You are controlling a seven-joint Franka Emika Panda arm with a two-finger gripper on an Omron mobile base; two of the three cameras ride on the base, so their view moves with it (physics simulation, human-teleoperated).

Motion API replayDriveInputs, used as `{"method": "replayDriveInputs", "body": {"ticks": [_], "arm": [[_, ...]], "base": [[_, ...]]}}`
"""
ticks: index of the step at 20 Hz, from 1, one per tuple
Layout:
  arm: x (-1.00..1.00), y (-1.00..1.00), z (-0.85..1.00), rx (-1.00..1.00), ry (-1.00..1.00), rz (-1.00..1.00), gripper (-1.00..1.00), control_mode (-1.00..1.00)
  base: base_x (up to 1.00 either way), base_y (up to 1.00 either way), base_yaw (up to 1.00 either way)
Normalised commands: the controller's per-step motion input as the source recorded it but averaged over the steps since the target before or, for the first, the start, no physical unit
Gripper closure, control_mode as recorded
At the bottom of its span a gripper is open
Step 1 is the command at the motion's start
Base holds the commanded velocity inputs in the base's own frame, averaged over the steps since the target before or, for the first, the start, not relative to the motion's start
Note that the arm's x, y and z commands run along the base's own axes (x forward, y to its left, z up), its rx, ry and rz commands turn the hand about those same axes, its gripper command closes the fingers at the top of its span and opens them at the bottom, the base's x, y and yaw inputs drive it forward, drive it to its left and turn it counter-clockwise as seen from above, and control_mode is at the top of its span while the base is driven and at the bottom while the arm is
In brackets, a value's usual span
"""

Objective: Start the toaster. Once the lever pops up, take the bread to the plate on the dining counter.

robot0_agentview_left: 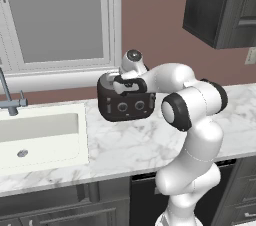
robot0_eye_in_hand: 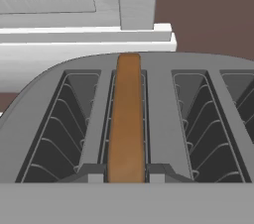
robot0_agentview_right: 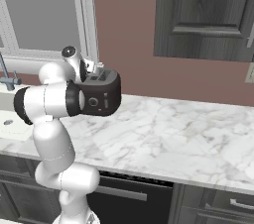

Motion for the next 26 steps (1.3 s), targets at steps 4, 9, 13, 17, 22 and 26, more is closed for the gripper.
{"method": "replayDriveInputs", "body": {"ticks": [4,9,13,17,22,26], "arm": [[0.0,0.0,0.0,0.0,0.0,0.0,1.0,-1.0],[0.0,0.0,0.15,0.0,0.0,0.0,1.0,-1.0],[-0.01,0.0,0.56,0.0,0.0,0.0,1.0,-1.0],[-0.04,0.0,0.79,0.0,0.0,0.0,1.0,-1.0],[-0.38,-0.15,0.83,0.0,-0.01,0.0,1.0,-1.0],[-0.91,-0.44,0.69,0.0,-0.08,0.0,1.0,-1.0]], "base": [[0.0,0.0,0.0],[0.0,0.0,0.0],[0.0,0.0,0.0],[0.0,0.0,0.0],[0.0,0.0,0.0],[0.0,0.0,0.0]]}}
